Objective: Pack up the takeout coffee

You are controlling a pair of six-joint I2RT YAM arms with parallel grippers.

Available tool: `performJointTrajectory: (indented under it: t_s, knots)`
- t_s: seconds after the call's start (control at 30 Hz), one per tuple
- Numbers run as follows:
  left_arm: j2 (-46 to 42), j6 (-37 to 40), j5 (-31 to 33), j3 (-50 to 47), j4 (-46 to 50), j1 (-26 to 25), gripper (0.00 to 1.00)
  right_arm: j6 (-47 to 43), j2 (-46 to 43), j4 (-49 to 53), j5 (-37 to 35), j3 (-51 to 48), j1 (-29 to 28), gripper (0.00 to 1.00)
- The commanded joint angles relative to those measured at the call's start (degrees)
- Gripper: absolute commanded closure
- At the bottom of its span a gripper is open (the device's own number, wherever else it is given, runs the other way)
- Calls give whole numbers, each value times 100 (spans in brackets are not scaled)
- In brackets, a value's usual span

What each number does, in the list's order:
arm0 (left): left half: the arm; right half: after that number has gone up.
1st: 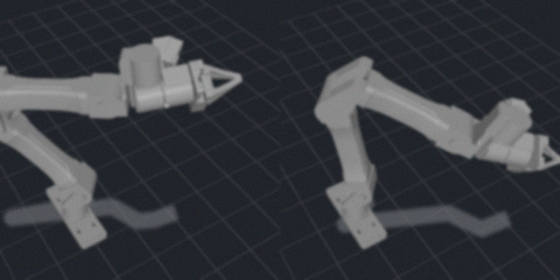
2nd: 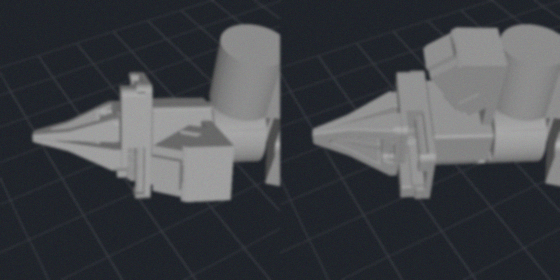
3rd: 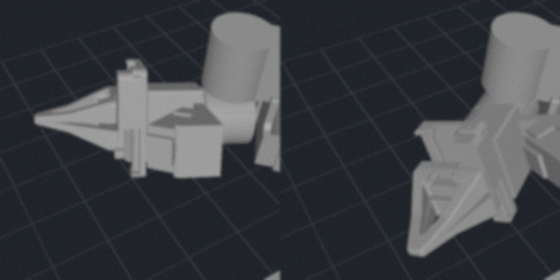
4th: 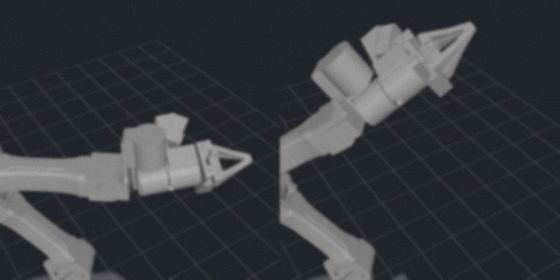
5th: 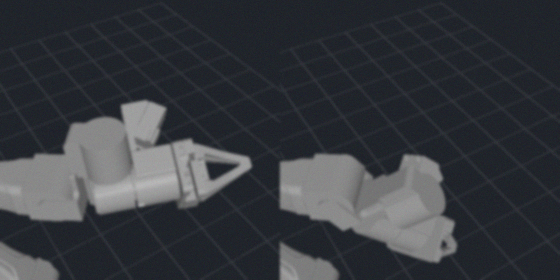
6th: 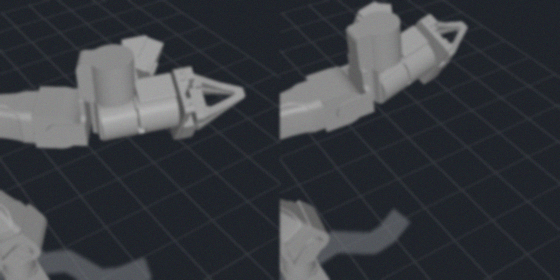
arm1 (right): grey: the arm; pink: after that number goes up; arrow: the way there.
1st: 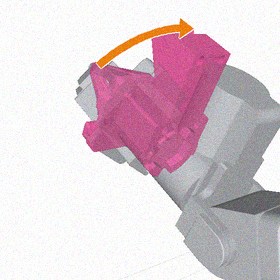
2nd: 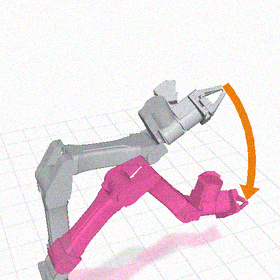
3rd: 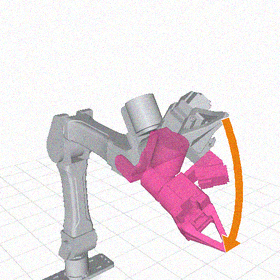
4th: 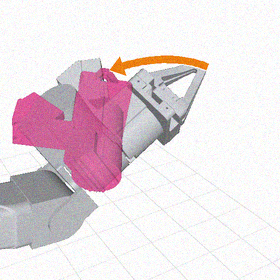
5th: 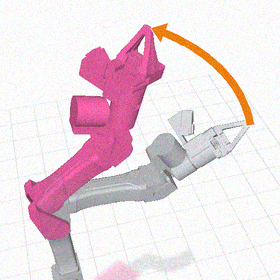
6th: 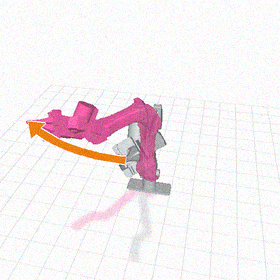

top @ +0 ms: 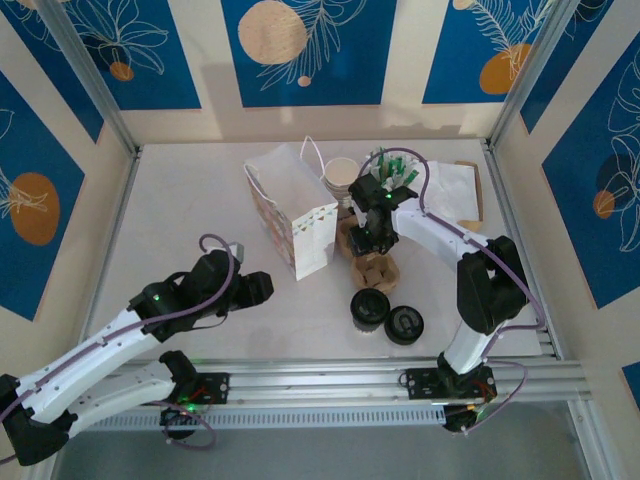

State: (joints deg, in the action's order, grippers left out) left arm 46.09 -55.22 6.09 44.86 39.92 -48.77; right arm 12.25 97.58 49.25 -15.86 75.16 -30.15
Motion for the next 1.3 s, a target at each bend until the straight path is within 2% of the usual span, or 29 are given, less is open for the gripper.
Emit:
performJointTrajectory:
  t_s: [0.0, 0.27, 0.53, 1.03, 1.27]
  knots:
    - [-73, -94, 86, -74, 52, 26, 40, 75, -98, 122, -35, 59, -43, 53]
    - [-29, -146, 50, -144, -8, 26, 40, 91, -74, 118, 132, 19, -9, 55]
    - [-56, -114, -2, -158, -90, 26, 40, 109, -63, 174, 83, 1, 27, 52]
    - [-26, -129, 15, -162, -149, 26, 40, 189, -138, 166, 132, -157, 27, 53]
    - [-75, -137, 50, -146, -134, 26, 41, 199, -211, 149, 138, -124, 31, 57]
